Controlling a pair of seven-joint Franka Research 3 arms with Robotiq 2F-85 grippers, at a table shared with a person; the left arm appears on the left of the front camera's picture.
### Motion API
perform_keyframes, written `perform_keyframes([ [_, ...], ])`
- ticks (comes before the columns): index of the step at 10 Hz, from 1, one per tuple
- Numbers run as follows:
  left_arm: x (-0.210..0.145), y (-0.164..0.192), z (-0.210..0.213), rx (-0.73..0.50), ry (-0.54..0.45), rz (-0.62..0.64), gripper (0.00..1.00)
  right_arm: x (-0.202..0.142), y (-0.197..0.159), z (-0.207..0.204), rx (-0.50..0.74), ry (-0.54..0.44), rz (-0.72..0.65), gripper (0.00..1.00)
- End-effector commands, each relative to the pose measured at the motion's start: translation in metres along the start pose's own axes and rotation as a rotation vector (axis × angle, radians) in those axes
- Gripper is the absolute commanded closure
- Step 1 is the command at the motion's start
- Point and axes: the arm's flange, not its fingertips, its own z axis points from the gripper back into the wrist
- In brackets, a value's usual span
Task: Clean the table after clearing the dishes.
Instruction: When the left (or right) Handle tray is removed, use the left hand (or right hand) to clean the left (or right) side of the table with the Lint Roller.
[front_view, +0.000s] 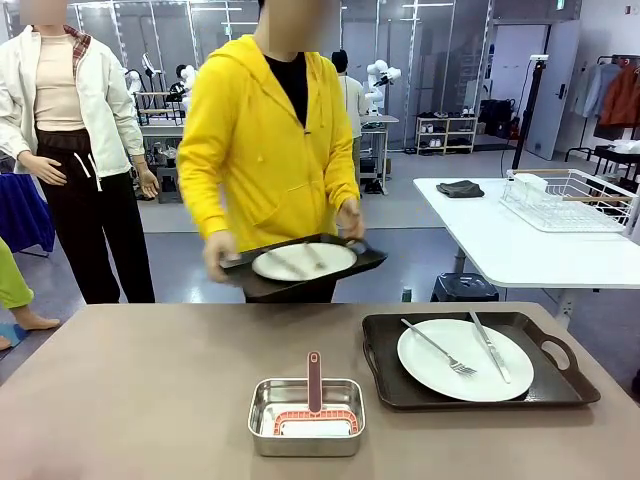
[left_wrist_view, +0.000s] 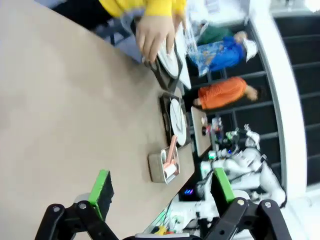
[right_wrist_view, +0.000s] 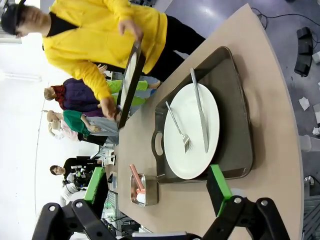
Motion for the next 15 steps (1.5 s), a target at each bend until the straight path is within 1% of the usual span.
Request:
perform_keyframes([
  [1,0.048,-0.044,-0.038,0.135,0.190,-0.137,0.00,-0.001,0.001,0.003,0.005,0.008,0.016,0.00],
  [2,0.073,-0.078,-0.081,0.199,0.303,-0.225,0.00,-0.001,0.001,0.003,0.005,0.008,0.016,0.00],
  [3,0.089,-0.125,-0.149,0.216,0.420,-0.327,0.00,-0.001,0.001,0.003,0.005,0.008,0.016,0.00],
  [4,0.089,-0.158,-0.206,0.245,0.509,-0.427,0.00,-0.001,0.001,0.003,0.005,0.008,0.016,0.00],
  [5,0.079,-0.194,-0.271,0.330,0.602,-0.574,0.00,-0.001,0.001,0.003,0.005,0.008,0.016,0.00],
  [6,0.065,-0.227,-0.332,0.386,0.700,-0.742,0.00,-0.001,0.001,0.003,0.005,0.008,0.016,0.00],
  [7,0.052,-0.249,-0.390,0.424,0.804,-0.849,0.00,-0.001,0.001,0.003,0.005,0.008,0.016,0.00],
  [8,0.034,-0.264,-0.447,0.475,0.922,-0.958,0.00,-0.001,0.001,0.003,0.005,0.008,0.016,0.00],
  [9,0.018,-0.269,-0.489,0.504,1.017,-1.035,0.00,-0.001,0.001,0.003,0.005,0.008,0.016,0.00],
  [10,0.001,-0.270,-0.524,0.510,1.097,-1.052,0.00,-0.001,0.001,0.003,0.005,0.008,0.016,0.00],
  [11,-0.016,-0.266,-0.550,0.533,1.158,-1.080,0.00,-0.001,0.001,0.003,0.005,0.008,0.016,0.00],
  [12,-0.032,-0.263,-0.563,0.522,1.194,-1.092,0.00,-0.001,0.001,0.003,0.005,0.008,0.016,0.00],
  [13,-0.032,-0.264,-0.542,0.486,1.124,-1.076,0.00,-0.001,0.001,0.003,0.005,0.008,0.016,0.00],
  [15,-0.032,-0.264,-0.542,0.486,1.124,-1.076,0.00,-0.001,0.001,0.003,0.005,0.008,0.016,0.00],
])
